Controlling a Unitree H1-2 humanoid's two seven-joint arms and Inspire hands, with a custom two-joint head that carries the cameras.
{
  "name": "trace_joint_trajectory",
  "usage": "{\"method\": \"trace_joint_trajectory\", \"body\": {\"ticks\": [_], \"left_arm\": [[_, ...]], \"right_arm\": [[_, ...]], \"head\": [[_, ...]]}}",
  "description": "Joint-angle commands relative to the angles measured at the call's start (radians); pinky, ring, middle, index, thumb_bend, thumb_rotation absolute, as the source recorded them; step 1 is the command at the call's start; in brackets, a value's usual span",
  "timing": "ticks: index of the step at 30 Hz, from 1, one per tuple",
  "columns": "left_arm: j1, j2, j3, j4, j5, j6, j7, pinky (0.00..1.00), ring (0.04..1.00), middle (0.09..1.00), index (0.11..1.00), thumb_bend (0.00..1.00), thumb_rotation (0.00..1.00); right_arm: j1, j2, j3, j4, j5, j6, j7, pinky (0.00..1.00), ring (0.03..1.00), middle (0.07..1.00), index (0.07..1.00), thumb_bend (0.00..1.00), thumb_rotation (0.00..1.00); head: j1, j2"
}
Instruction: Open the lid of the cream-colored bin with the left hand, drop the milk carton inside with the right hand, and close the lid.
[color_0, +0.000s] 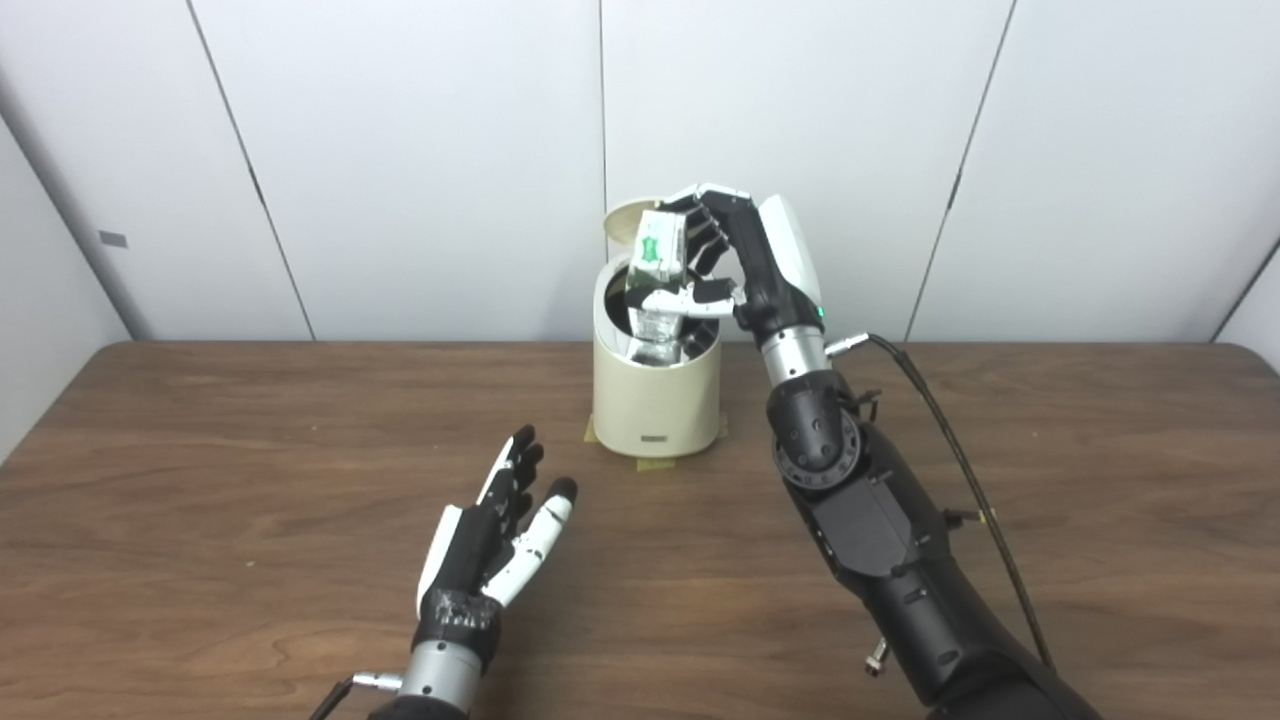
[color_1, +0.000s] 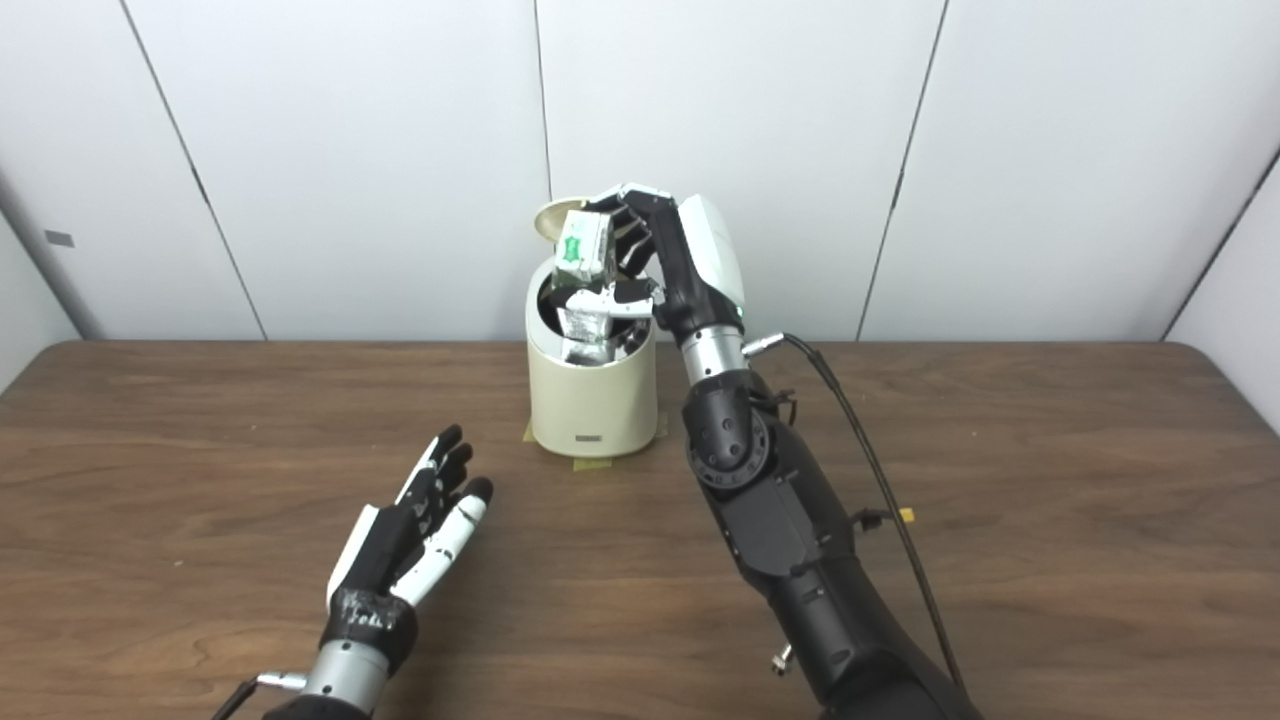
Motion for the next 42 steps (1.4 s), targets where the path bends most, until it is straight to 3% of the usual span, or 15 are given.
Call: {"method": "trace_joint_trajectory", "body": {"ticks": [1, 9, 15, 18, 21, 22, 24, 26, 27, 29, 33, 37, 42], "left_arm": [[-0.021, -0.016, -0.01, -0.015, 0.007, -0.044, 0.007, 1.0, 1.0, 0.973, 1.0, 0.45, 0.52], [-0.022, -0.028, -0.01, -0.007, -0.003, -0.065, 0.012, 1.0, 1.0, 0.976, 1.0, 0.44, 0.51], [-0.022, -0.028, -0.009, -0.01, -0.007, -0.065, 0.009, 1.0, 1.0, 0.975, 1.0, 0.45, 0.53], [-0.024, -0.027, -0.007, -0.012, -0.012, -0.065, 0.008, 1.0, 1.0, 0.971, 1.0, 0.45, 0.53], [-0.025, -0.023, -0.01, -0.014, -0.007, -0.06, 0.011, 1.0, 1.0, 0.971, 1.0, 0.45, 0.54], [-0.024, -0.022, -0.011, -0.014, -0.003, -0.06, 0.012, 1.0, 0.999, 0.97, 1.0, 0.45, 0.54], [-0.025, -0.021, -0.012, -0.013, -0.002, -0.062, 0.013, 1.0, 0.998, 0.971, 1.0, 0.44, 0.53], [-0.026, -0.021, -0.011, -0.011, -0.006, -0.064, 0.011, 1.0, 0.999, 0.973, 1.0, 0.43, 0.51], [-0.027, -0.02, -0.013, -0.013, -0.002, -0.061, 0.012, 1.0, 1.0, 0.975, 1.0, 0.41, 0.51], [-0.028, -0.019, -0.015, -0.014, 0.005, -0.056, 0.013, 1.0, 1.0, 0.974, 1.0, 0.39, 0.5], [-0.029, -0.018, -0.017, -0.014, 0.023, -0.048, 0.017, 1.0, 0.985, 0.97, 1.0, 0.36, 0.46], [-0.03, -0.016, -0.018, -0.008, 0.033, -0.059, 0.017, 1.0, 0.976, 0.967, 1.0, 0.35, 0.43], [-0.03, -0.011, -0.019, 0.005, 0.027, -0.091, 0.013, 0.96, 0.96, 0.964, 1.0, 0.28, 0.36]], "right_arm": [[-0.075, -0.011, 0.0, -0.008, -0.004, -0.066, -0.035, 0.34, 0.409, 0.5, 0.504, 0.5, 0.0], [-0.102, -0.027, 0.02, 0.079, -0.032, -0.146, -0.088, 0.33, 0.4, 0.506, 0.505, 0.5, 0.0], [-0.116, -0.03, 0.025, 0.109, -0.045, -0.161, -0.108, 0.33, 0.398, 0.511, 0.498, 0.5, 0.0], [-0.112, -0.036, 0.033, 0.101, -0.057, -0.135, -0.093, 0.34, 0.405, 0.518, 0.505, 0.5, 0.0], [-0.106, -0.043, 0.046, 0.087, -0.076, -0.088, -0.071, 0.43, 0.416, 0.495, 0.532, 0.51, 0.0], [-0.103, -0.045, 0.05, 0.08, -0.082, -0.074, -0.064, 0.44, 0.476, 0.493, 0.512, 0.52, 0.0], [-0.097, -0.049, 0.056, 0.063, -0.087, -0.05, -0.045, 0.41, 0.49, 0.478, 0.513, 0.53, 0.0], [-0.092, -0.056, 0.063, 0.045, -0.091, -0.036, -0.023, 0.54, 0.606, 0.621, 0.499, 0.52, 0.1], [-0.091, -0.061, 0.069, 0.038, -0.1, -0.031, -0.018, 0.61, 0.662, 0.669, 0.567, 0.79, 0.13], [-0.09, -0.071, 0.079, 0.026, -0.113, -0.018, -0.006, 0.68, 0.713, 0.7, 0.595, 0.94, 0.19], [-0.084, -0.076, 0.079, -0.006, -0.118, 0.045, 0.029, 0.75, 0.773, 0.724, 0.615, 0.94, 0.29], [-0.081, -0.082, 0.08, -0.031, -0.122, 0.094, 0.06, 0.81, 0.806, 0.739, 0.652, 0.91, 0.31], [-0.077, -0.087, 0.08, -0.046, -0.122, 0.1, 0.068, 0.82, 0.802, 0.733, 0.644, 0.93, 0.31]], "head": [[0.002, 0.001], [0.006, -0.009], [0.005, -0.009], [0.008, 0.0], [0.007, 0.0], [0.005, 0.0], [0.003, -0.001], [0.003, -0.001], [0.003, -0.001], [0.005, -0.002], [0.002, -0.003], [0.001, -0.004], [0.001, -0.004]]}}
